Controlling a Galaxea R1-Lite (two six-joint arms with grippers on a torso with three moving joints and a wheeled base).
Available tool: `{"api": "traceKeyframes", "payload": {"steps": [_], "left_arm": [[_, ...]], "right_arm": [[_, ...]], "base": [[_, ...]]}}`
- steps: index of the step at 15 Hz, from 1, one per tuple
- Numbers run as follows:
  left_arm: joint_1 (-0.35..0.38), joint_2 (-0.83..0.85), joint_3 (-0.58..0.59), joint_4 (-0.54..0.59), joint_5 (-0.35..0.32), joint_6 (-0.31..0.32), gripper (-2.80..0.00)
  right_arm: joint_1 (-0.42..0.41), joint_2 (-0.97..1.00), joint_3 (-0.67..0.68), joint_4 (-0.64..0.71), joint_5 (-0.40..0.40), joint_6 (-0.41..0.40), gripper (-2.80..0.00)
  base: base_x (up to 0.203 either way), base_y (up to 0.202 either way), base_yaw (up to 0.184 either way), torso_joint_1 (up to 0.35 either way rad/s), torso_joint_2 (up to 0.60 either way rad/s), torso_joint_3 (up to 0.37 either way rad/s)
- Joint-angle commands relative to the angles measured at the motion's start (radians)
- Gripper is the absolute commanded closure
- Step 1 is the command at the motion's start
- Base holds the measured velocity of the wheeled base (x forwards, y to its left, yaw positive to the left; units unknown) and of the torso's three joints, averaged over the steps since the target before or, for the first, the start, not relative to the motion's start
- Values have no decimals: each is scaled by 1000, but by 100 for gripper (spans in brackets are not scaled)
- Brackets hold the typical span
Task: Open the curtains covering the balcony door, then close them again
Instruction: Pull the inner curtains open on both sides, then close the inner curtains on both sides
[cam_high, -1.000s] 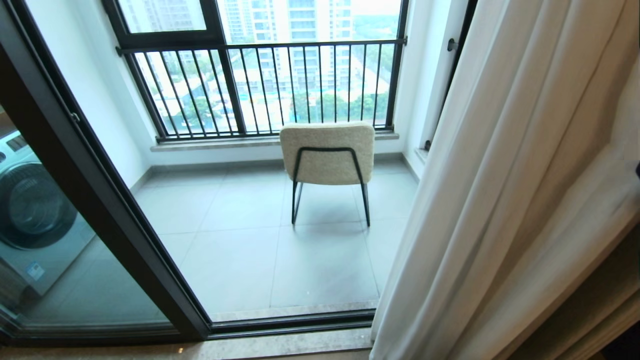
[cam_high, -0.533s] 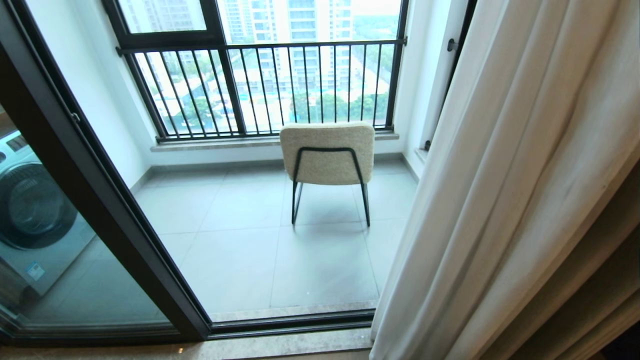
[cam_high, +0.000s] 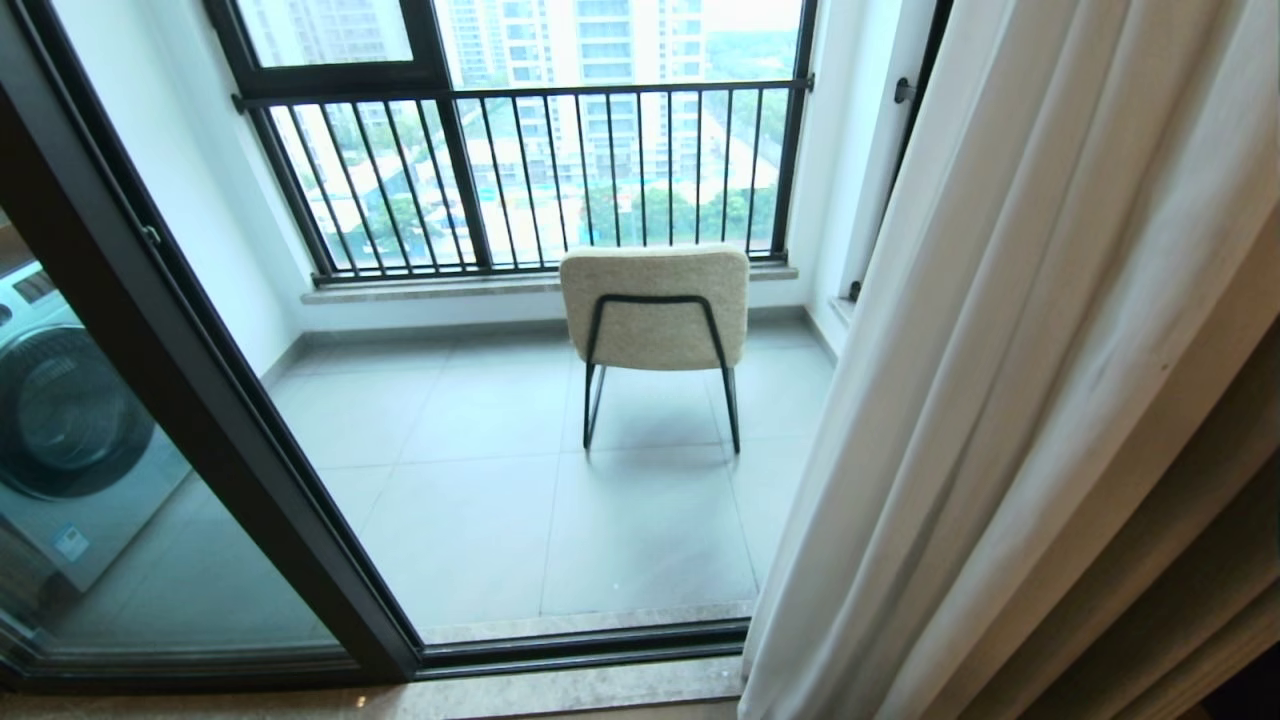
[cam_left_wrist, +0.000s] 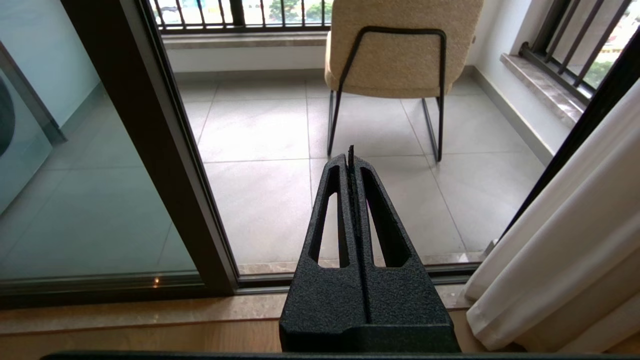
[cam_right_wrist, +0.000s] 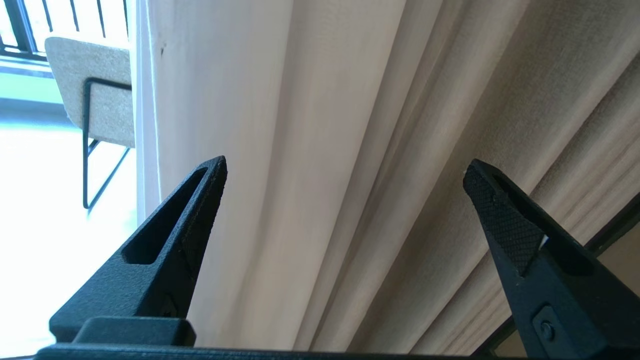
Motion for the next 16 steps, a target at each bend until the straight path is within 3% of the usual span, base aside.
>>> {"api": "traceKeyframes", "payload": {"steps": [1, 2, 16], "left_arm": [[0, 0, 0, 0, 0, -1, 0], [0, 0, 0, 0, 0, -1, 0], [0, 0, 0, 0, 0, -1, 0]], "right_arm": [[-1, -34, 14, -3, -1, -2, -65], [-1, -42, 15, 5, -1, -2, 0], [-54, -359, 127, 235, 4, 0, 0]], "base": [[0, 0, 0, 0, 0, 0], [0, 0, 0, 0, 0, 0], [0, 0, 0, 0, 0, 0]]}}
